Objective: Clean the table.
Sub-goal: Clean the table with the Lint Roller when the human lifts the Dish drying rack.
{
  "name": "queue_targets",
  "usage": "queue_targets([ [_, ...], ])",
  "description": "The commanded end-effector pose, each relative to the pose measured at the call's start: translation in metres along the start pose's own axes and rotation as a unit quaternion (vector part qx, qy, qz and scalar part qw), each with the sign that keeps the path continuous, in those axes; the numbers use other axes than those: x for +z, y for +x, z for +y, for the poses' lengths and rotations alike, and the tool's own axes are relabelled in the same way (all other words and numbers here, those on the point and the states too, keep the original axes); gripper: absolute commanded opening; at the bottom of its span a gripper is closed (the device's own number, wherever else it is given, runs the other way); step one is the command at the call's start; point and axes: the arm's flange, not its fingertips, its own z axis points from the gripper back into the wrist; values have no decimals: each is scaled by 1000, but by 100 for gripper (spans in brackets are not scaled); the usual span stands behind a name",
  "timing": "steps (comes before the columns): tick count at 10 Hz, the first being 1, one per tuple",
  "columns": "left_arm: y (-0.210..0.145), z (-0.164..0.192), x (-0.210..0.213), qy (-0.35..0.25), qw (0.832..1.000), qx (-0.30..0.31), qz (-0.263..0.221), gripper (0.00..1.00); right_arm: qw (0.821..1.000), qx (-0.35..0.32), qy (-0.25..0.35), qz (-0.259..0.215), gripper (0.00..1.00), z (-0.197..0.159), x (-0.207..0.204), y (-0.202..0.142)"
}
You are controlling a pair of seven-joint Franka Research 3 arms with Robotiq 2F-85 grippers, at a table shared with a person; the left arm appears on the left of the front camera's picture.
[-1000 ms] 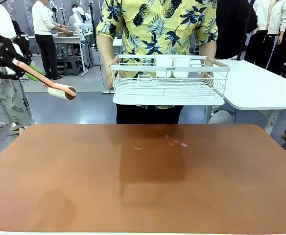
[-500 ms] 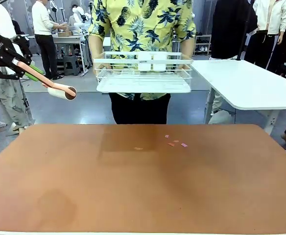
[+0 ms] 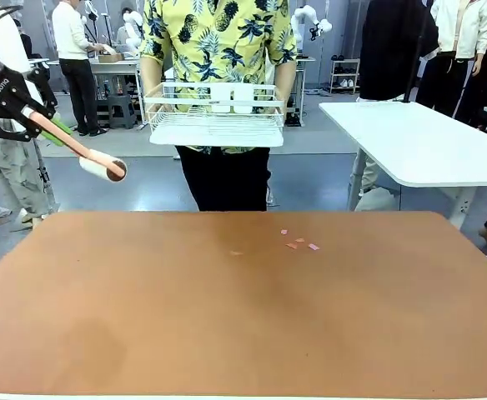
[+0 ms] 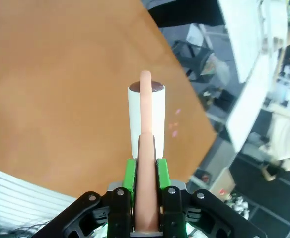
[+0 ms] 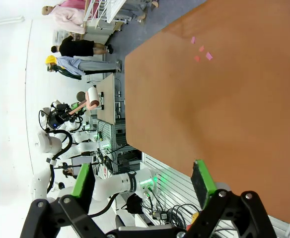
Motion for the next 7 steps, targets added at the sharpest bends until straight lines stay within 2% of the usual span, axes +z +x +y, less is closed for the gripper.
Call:
queue_targets([
  [1, 29, -26, 13, 63, 986, -138, 69, 21, 1000, 6, 4, 2, 100, 2, 2, -2],
  [2, 49, -38, 7, 76, 968, -222, 93, 21, 1000, 6, 4, 2, 100, 2, 2, -2],
  [3, 63, -46, -3, 85, 950, -272, 131, 21, 1000, 6, 4, 2, 100, 2, 2, -2],
  [5, 83, -52, -25, 66, 917, -361, 153, 21, 1000, 6, 4, 2, 100, 2, 2, -2],
  [6, 90, -54, -40, 45, 907, -385, 166, 21, 1000, 6, 4, 2, 100, 2, 2, -2],
  [7, 93, -56, -58, 22, 907, -387, 167, 21, 1000, 6, 4, 2, 100, 2, 2, -2],
])
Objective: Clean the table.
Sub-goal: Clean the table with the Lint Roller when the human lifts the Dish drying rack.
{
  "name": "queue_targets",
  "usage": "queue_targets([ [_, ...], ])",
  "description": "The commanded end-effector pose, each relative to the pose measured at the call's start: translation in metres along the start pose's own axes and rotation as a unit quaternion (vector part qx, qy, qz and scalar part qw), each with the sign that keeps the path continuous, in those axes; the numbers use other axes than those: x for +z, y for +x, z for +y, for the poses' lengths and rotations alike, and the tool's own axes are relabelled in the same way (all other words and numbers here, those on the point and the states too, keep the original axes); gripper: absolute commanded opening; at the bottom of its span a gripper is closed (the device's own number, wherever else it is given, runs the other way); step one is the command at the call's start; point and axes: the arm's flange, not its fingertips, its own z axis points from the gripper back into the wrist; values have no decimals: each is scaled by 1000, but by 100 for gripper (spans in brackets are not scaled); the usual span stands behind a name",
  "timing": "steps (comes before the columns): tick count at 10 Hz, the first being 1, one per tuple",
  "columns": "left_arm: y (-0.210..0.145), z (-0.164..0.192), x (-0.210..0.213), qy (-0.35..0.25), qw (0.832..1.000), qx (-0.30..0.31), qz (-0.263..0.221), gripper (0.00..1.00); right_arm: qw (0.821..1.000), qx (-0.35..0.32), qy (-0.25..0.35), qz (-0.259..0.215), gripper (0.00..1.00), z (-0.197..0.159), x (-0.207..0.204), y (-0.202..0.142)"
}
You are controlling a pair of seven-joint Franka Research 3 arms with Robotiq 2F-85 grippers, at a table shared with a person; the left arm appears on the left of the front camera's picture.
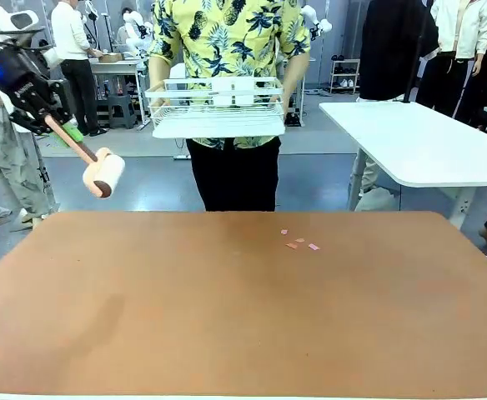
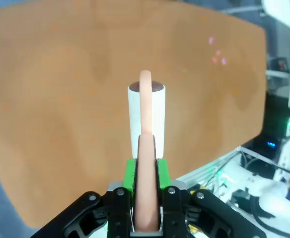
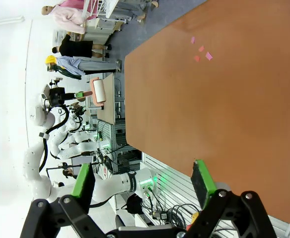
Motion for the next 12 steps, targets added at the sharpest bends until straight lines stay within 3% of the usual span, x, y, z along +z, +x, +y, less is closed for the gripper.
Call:
queue_targets([
  [1, 7, 2, -17, -34, 999, -3, -20, 21, 1000, 6, 5, 2, 100, 2, 2, -2],
  [2, 9, 0, -17, -46, 997, 59, -17, 21, 1000, 6, 5, 2, 100, 2, 2, -2],
  [3, 7, 3, -13, -16, 1000, -7, -3, 21, 1000, 6, 5, 2, 100, 2, 2, -2],
  [8, 10, 4, -18, -20, 1000, 3, -2, 21, 1000, 6, 5, 2, 100, 2, 2, -2],
  [10, 36, 6, -41, -57, 996, -59, 17, 21, 1000, 6, 5, 2, 100, 2, 2, -2],
  [12, 69, 8, -69, -75, 995, -59, 31, 21, 1000, 6, 5, 2, 100, 2, 2, -2],
])
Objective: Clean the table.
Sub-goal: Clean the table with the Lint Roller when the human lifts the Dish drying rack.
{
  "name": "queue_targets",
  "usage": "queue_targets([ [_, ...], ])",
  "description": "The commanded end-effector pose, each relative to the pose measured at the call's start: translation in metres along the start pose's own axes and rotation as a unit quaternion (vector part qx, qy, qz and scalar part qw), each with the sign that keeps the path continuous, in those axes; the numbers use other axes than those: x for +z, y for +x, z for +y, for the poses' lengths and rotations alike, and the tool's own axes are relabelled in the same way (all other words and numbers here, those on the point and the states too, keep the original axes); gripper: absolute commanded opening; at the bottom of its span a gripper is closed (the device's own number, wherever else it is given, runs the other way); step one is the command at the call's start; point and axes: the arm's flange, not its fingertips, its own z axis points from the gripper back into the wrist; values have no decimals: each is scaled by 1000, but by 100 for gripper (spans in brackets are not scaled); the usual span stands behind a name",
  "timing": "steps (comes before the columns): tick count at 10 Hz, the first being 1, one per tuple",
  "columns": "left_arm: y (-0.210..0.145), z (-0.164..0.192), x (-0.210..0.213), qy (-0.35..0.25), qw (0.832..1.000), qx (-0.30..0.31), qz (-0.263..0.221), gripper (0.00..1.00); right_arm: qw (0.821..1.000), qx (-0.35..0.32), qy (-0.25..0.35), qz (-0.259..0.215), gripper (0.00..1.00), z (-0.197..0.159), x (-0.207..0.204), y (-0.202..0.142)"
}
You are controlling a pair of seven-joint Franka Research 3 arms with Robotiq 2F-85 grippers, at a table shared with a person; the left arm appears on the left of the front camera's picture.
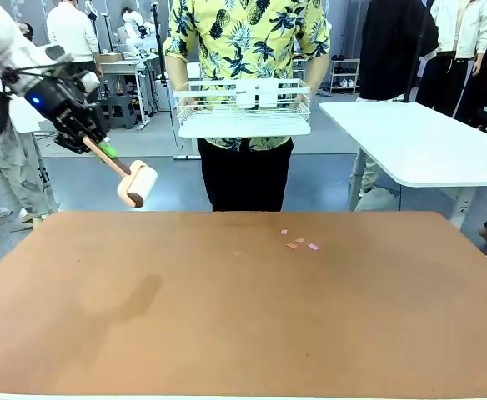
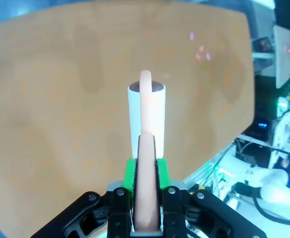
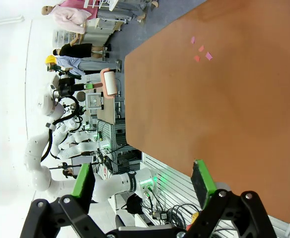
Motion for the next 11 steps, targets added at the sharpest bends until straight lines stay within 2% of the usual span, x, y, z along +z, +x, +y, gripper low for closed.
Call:
queue_targets([
  [1, 40, 6, -24, -28, 999, -17, 3, 21, 1000, 6, 5, 2, 100, 2, 2, -2],
  [4, 64, 9, -88, -71, 997, -3, -4, 21, 1000, 6, 5, 2, 100, 2, 2, -2],
  [7, 72, -2, -143, -112, 993, 13, -28, 21, 1000, 6, 5, 2, 100, 2, 2, -2],
  [8, 74, -4, -158, -105, 993, 19, -50, 21, 1000, 6, 5, 2, 100, 2, 2, -2],
  [11, 87, -1, -200, -128, 990, 48, -35, 21, 1000, 6, 5, 2, 100, 2, 2, -2],
])
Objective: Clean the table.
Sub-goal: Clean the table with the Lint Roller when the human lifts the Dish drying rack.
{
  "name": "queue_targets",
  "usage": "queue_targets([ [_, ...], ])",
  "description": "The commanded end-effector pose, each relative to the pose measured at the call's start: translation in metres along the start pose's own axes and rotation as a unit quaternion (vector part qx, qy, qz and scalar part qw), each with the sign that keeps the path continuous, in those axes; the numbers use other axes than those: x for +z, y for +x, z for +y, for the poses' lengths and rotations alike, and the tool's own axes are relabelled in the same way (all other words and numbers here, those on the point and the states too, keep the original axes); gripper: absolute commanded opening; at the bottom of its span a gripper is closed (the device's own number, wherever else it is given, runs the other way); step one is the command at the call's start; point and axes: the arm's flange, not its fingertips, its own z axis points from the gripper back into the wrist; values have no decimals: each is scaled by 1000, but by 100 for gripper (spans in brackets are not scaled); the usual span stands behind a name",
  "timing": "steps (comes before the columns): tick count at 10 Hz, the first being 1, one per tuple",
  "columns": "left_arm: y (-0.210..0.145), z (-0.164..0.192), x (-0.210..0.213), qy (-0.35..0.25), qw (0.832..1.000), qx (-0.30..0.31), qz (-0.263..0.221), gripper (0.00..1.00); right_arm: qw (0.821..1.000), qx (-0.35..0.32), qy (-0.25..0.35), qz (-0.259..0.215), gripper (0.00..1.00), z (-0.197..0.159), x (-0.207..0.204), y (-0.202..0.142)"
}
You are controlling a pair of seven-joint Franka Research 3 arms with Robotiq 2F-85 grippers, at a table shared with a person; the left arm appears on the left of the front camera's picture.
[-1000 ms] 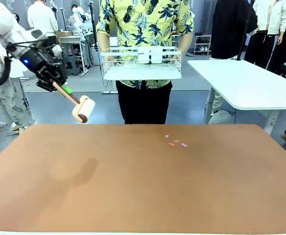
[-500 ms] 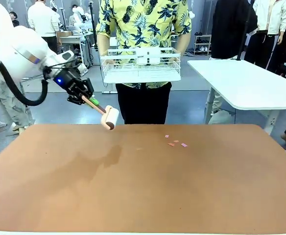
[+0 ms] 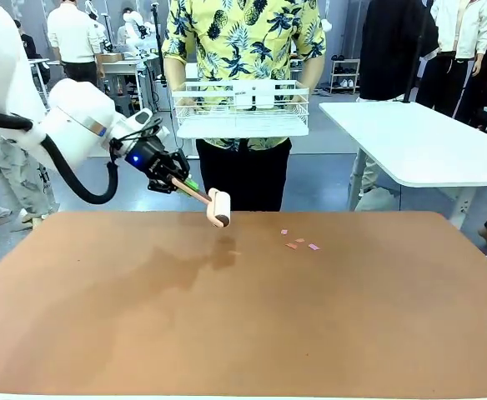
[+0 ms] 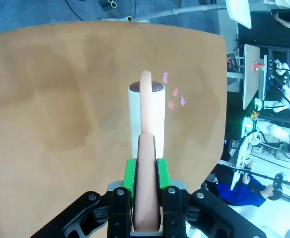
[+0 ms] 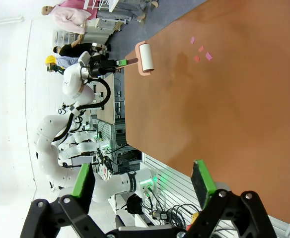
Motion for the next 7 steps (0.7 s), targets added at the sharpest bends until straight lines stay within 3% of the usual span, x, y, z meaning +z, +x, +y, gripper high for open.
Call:
queue_targets([
  [1, 14, 5, -14, -16, 1000, -4, -8, 21, 1000, 6, 5, 2, 100, 2, 2, -2],
  [7, 5, 9, -17, -5, 1000, 5, 6, 21, 1000, 6, 5, 2, 100, 2, 2, -2],
])
